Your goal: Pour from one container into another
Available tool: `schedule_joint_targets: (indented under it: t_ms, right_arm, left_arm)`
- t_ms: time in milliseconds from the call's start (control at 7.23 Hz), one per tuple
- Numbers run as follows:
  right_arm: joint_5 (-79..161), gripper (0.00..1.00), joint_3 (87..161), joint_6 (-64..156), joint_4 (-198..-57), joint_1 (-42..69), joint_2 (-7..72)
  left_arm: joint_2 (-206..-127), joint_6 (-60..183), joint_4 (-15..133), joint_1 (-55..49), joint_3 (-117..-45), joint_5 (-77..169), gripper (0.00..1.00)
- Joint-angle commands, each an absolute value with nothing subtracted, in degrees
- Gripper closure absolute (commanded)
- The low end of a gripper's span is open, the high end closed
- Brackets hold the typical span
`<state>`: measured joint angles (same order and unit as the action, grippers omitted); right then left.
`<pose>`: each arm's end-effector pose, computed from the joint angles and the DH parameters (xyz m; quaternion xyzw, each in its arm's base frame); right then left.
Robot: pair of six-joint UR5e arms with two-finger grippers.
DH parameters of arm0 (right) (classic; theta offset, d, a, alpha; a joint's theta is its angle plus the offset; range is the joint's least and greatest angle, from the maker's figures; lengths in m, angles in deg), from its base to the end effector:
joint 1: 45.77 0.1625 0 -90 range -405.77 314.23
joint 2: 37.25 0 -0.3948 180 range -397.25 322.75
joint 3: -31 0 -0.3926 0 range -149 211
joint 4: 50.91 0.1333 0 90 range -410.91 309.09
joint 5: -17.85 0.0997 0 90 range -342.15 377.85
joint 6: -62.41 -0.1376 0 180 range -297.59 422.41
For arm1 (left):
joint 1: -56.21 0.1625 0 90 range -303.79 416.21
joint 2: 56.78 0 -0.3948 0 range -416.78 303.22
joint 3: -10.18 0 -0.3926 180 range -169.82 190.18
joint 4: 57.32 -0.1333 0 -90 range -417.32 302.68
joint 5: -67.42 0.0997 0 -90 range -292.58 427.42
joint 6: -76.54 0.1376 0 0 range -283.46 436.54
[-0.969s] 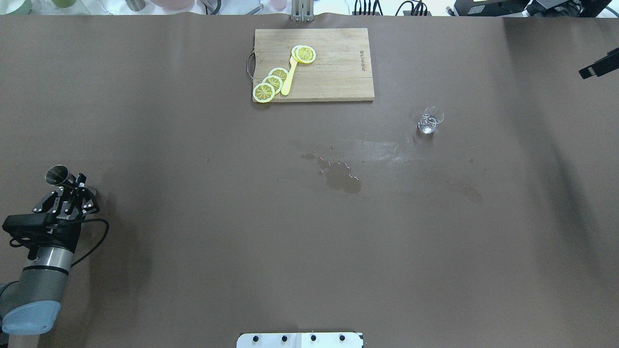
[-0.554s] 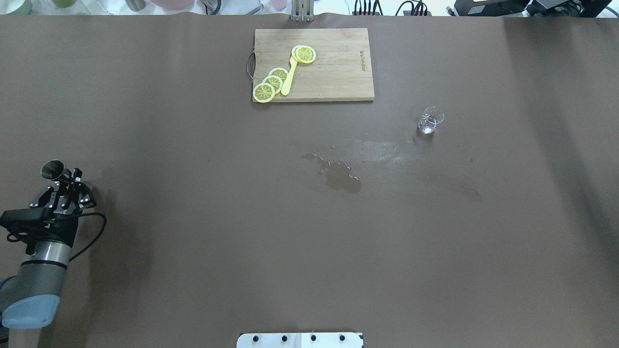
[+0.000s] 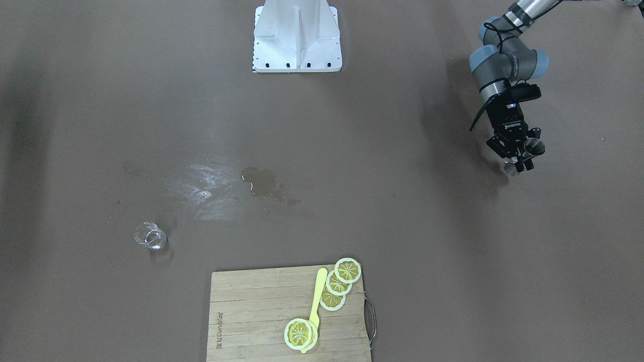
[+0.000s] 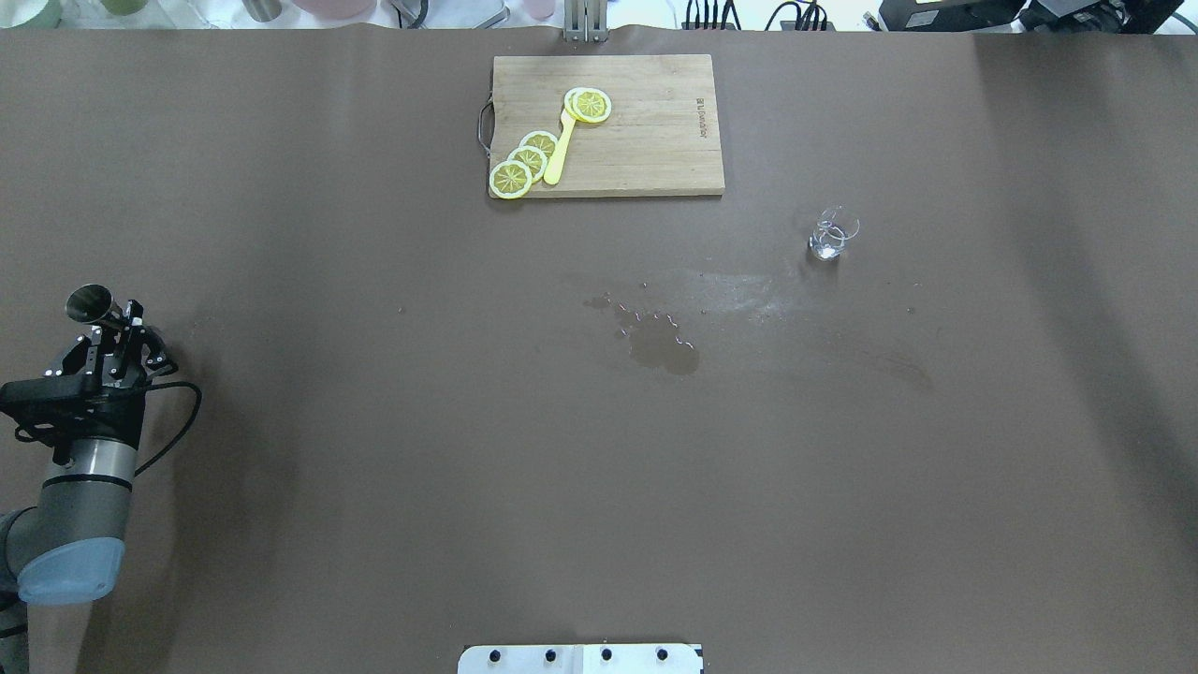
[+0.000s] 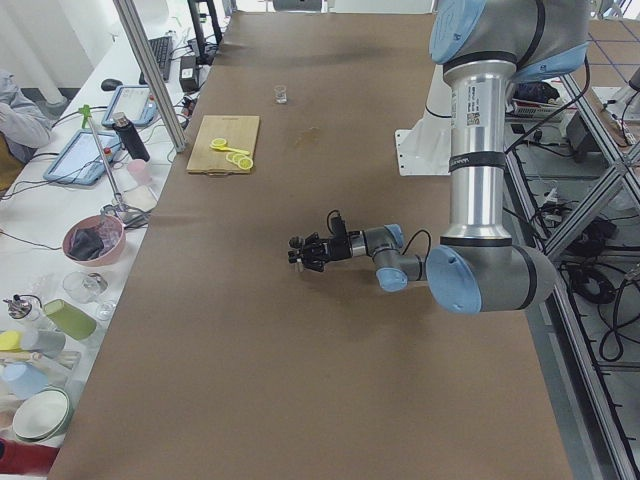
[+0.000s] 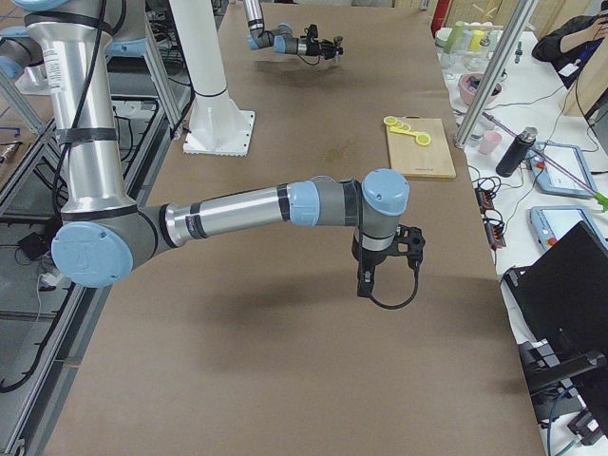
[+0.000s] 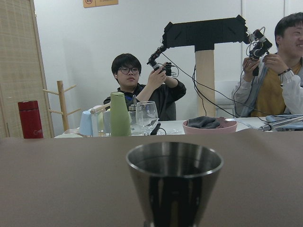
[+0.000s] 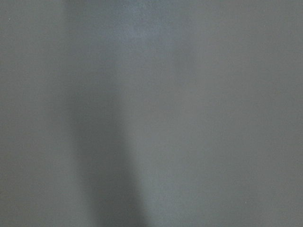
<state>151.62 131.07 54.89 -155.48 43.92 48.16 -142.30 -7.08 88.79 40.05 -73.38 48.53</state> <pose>0.0353 -0.5115 0.5559 -0.0247 -0.3719 0.0581 0.9261 0.3651 -0.3801 0.5911 0.5876 0.2016 -0.2866 0.7293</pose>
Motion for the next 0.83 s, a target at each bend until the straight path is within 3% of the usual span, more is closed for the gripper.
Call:
schedule_joint_targets:
  t_ms: [0,692]
  right_arm:
    - [151.7,0.0,133.6,53.9,-154.7,44.0,54.6]
    - [151.8,0.0,131.3,53.4,-147.9,44.0,58.3]
  left_arm:
    - [-144.8,-7.6,86.7,36.7,-71.3,48.0,1.0]
    - [-147.7,-15.1,86.6,36.5,-68.9,47.6,1.0]
